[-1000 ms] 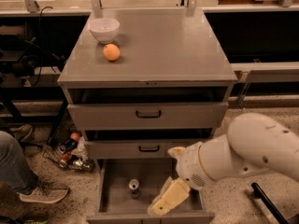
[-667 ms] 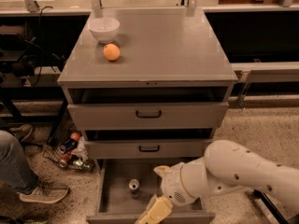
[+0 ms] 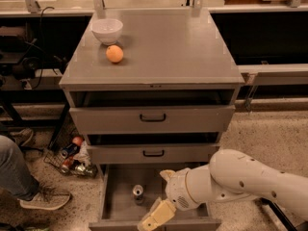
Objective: Pick redbull can from bottom drawer and place on counter
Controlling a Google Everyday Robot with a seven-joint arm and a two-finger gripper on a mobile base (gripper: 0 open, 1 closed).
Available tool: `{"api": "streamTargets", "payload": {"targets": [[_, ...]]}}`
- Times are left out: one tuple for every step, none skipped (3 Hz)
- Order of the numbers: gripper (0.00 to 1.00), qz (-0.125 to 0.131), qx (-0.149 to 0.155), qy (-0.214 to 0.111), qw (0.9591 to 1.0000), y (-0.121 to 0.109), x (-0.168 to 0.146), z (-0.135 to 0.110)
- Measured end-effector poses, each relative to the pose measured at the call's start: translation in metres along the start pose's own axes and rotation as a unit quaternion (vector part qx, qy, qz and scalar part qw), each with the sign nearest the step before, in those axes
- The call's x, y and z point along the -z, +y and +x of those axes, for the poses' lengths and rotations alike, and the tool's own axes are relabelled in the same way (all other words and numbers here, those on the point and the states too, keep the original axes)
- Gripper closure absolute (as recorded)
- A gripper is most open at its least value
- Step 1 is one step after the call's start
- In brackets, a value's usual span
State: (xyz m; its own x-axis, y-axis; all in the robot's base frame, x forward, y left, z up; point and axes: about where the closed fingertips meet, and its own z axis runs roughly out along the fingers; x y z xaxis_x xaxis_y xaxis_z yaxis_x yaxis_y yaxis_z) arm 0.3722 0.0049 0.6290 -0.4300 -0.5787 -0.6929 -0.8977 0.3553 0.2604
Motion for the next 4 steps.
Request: {"api": "streamTargets", "payload": {"targets": [[0.00,0.017,0.003,-0.005,0.9998,-0.010,-0.010,0.009],[0.00,0.051,0.021,-0.013,0.9984,-0.051,-0.051,0.043],[0.00,0.092,0.029,-0.029,0.9949,-0.106,-0.084,0.075],[0.00,0.108,0.027,-0.054,0.9923,-0.154,-0.118,0.105]]}}
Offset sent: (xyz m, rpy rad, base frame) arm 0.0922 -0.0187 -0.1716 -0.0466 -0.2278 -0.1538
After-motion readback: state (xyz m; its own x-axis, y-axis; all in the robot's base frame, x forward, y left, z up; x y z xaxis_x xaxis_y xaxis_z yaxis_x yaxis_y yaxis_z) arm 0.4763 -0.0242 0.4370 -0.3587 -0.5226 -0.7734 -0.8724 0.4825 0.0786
